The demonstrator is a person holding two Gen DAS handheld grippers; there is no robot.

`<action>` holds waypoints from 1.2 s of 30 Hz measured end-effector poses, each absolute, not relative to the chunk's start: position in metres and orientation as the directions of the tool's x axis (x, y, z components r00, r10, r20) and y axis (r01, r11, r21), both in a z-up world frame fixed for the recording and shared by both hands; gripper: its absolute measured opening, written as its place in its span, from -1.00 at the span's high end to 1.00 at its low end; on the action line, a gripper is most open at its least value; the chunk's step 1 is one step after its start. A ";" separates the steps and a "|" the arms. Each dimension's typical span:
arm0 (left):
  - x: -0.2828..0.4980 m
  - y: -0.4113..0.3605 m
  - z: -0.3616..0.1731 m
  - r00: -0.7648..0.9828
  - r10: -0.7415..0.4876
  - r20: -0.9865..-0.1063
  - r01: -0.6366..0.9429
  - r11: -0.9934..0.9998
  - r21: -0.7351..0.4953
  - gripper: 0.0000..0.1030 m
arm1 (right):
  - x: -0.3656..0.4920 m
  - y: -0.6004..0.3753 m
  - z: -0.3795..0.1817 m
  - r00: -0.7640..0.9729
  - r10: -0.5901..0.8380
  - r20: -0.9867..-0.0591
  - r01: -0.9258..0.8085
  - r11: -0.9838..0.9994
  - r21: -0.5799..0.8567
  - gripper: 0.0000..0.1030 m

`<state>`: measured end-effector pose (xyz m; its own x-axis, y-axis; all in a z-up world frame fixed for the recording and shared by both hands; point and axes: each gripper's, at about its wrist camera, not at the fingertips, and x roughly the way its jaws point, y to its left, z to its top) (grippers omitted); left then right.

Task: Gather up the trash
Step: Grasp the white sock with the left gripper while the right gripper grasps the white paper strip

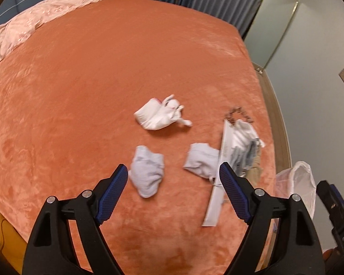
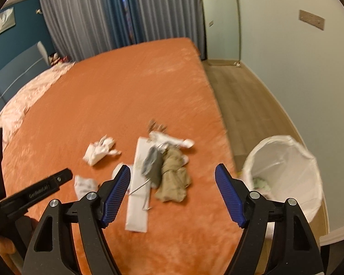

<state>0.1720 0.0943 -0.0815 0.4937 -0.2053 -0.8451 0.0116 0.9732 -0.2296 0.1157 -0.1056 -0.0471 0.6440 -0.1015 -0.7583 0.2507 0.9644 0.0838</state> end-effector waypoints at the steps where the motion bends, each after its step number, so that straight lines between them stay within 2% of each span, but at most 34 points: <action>1: 0.173 0.098 -0.087 0.487 -0.198 -0.851 0.003 0.974 -0.225 -0.51 | 0.117 -0.098 -0.055 0.634 -0.097 -0.767 0.245 0.966 0.080 -0.42; 11: 0.188 0.124 -0.142 0.383 -0.177 -0.907 -0.030 0.979 -0.203 -0.51 | 0.137 -0.032 -0.139 0.513 -0.038 -0.857 0.182 0.981 0.066 -0.42; 15: 0.197 0.128 -0.157 0.344 -0.221 -0.913 -0.028 0.969 -0.245 -0.50 | 0.147 -0.021 -0.163 0.472 -0.031 -0.881 0.175 0.983 0.059 -0.38; 18: 0.205 0.129 -0.166 0.321 -0.247 -0.914 -0.030 0.962 -0.271 -0.42 | 0.155 -0.018 -0.179 0.443 -0.032 -0.896 0.184 0.981 0.056 -0.33; 20: 0.209 0.128 -0.170 0.309 -0.263 -0.914 -0.018 0.959 -0.282 -0.22 | 0.160 -0.016 -0.188 0.420 -0.030 -0.907 0.183 0.982 0.053 -0.19; 22: 0.212 0.127 -0.176 0.287 -0.276 -0.917 -0.006 0.957 -0.290 -0.11 | 0.163 -0.015 -0.195 0.403 -0.032 -0.914 0.185 0.982 0.047 -0.10; 23: 0.212 0.127 -0.177 0.282 -0.285 -0.916 -0.003 0.954 -0.298 0.00 | 0.165 -0.015 -0.198 0.395 -0.033 -0.918 0.187 0.981 0.045 -0.01; 28: 0.210 0.127 -0.183 0.265 -0.307 -0.914 0.015 0.949 -0.314 0.29 | 0.164 -0.019 -0.206 0.374 -0.043 -0.927 0.202 0.979 0.036 0.41; 31: 0.206 0.130 -0.179 0.272 -0.315 -0.909 0.017 0.946 -0.323 0.48 | 0.159 -0.025 -0.200 0.399 -0.027 -0.916 0.224 0.972 0.068 0.45; 36: 0.197 0.127 -0.165 0.297 -0.319 -0.900 0.037 0.946 -0.323 0.56 | 0.148 -0.034 -0.184 0.437 0.004 -0.899 0.229 0.967 0.116 0.46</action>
